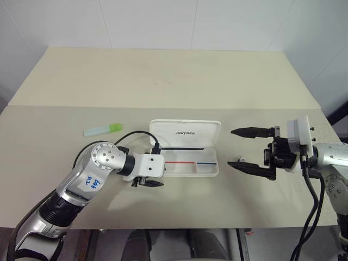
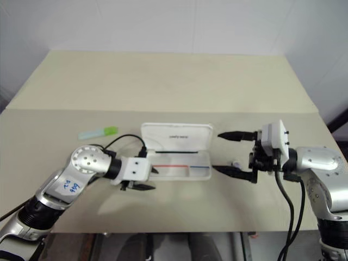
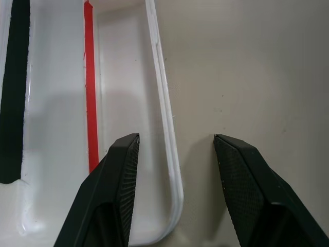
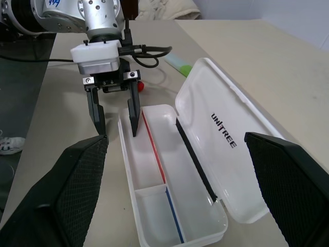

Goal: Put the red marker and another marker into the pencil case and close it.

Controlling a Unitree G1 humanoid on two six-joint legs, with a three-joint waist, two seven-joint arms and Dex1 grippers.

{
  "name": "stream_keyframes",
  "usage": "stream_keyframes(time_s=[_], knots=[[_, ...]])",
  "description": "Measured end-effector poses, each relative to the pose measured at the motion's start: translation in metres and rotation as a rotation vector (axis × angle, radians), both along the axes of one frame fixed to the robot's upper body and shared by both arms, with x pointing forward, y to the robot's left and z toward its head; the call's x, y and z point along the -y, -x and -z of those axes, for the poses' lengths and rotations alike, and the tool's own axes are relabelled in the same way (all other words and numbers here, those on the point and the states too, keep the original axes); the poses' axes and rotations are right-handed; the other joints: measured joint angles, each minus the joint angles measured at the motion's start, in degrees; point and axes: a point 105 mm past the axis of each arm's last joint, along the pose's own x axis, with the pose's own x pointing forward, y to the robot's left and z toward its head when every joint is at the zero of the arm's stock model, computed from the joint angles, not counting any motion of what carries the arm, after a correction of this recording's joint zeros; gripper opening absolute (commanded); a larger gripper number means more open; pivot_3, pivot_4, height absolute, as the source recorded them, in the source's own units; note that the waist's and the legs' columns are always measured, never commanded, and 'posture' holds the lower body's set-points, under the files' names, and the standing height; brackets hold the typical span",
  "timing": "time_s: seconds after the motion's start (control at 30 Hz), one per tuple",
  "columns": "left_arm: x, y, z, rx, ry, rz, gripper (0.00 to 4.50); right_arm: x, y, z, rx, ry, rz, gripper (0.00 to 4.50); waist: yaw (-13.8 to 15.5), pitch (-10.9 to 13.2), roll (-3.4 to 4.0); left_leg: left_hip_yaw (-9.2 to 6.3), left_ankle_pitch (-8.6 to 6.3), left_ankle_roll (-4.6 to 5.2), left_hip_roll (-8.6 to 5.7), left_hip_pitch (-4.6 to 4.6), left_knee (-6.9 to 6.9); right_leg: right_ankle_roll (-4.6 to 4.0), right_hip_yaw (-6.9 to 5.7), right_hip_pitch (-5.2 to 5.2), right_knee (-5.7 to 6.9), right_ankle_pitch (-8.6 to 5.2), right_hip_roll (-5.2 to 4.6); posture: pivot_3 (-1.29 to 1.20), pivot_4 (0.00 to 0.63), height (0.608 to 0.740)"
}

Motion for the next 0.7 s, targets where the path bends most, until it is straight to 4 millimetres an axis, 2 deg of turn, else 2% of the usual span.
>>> stream_keyframes(time_s=[0.2,0.3,0.47,0.6,0.7], knots=[[-0.006,-0.002,-0.022,0.033,0.075,-0.019,2.45,-0.006,-0.002,0.003,-0.005,-0.007,-0.034,4.5,-0.1,0.0,0.0,-0.01,0.0,0.0,0.01,0.01,-0.02,0.0,-0.02,-0.01,0.02,0.0,0.01,0.0,0.15,0.74],[-0.012,-0.002,-0.035,0.032,0.125,-0.039,2.97,-0.008,-0.004,0.003,-0.004,-0.008,-0.05,4.5,-0.1,0.0,0.0,0.0,0.0,0.0,0.01,0.0,0.0,0.01,-0.02,0.0,0.01,0.0,0.0,0.0,0.15,0.74],[-0.021,0.006,-0.052,-0.062,0.206,-0.074,4.47,-0.012,-0.008,0.002,0.008,-0.01,-0.08,4.5,-0.1,0.0,-0.01,-0.03,0.0,0.0,0.02,0.0,-0.02,0.0,-0.08,-0.02,0.03,0.0,0.01,0.0,0.15,0.74],[-0.039,0.015,-0.07,-0.123,0.234,-0.082,4.47,-0.014,-0.012,-0.003,0.031,-0.032,-0.09,4.5,-0.3,0.0,0.0,-0.03,0.0,0.0,0.03,0.01,-0.05,-0.01,-0.1,-0.05,0.04,-0.01,0.02,0.0,0.15,0.74],[-0.056,0.011,-0.083,-0.101,0.232,-0.13,4.47,-0.018,-0.013,-0.008,0.05,-0.04,-0.106,4.5,-0.2,0.0,0.0,-0.02,0.0,0.0,0.03,0.02,-0.04,-0.02,-0.11,-0.06,0.06,-0.02,0.01,0.0,0.15,0.74]])
